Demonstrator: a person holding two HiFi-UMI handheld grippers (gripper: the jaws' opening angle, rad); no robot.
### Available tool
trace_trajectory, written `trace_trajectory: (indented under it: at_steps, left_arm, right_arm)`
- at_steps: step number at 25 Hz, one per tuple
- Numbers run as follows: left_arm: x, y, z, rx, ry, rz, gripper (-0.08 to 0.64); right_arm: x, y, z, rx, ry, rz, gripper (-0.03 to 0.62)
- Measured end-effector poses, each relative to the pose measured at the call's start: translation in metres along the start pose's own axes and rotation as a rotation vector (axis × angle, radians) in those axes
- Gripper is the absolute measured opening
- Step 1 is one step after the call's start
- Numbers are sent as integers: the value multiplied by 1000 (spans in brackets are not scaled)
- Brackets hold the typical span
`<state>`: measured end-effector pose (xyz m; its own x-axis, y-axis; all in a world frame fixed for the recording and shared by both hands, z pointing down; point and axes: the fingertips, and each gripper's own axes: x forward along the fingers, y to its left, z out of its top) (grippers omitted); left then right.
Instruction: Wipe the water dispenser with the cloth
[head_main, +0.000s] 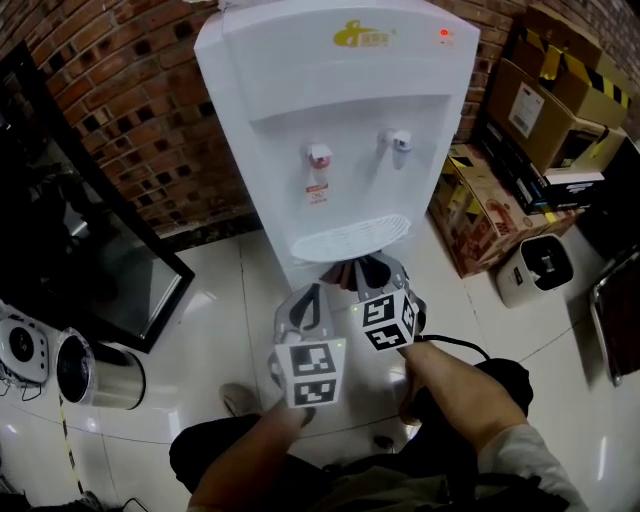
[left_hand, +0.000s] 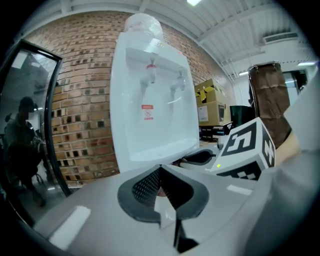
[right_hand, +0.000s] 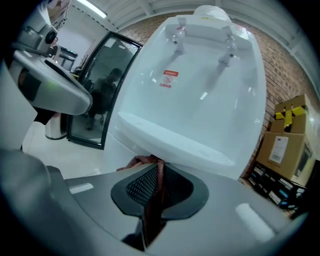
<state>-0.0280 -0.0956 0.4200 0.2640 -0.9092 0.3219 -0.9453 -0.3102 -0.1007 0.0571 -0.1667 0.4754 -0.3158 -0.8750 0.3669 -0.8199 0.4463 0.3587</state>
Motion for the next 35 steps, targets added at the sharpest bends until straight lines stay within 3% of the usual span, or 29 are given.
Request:
trace_trajectory:
  at_steps: [14, 21, 28, 35]
  left_arm:
    - [33, -73, 16, -13, -6, -116, 0]
    - [44, -77, 15, -57, 3, -114, 0]
    - [45, -75, 13, -68, 1, -105, 0]
    - [40, -63, 8, -50, -11, -92, 0]
  right_arm:
    - [-17, -95, -31, 144, 58, -166, 52]
    - [-16, -100, -33, 119, 66, -179, 52]
    - [-18, -125, -49, 188, 92, -264, 50]
    - [-16, -122, -54, 224, 72, -236, 46]
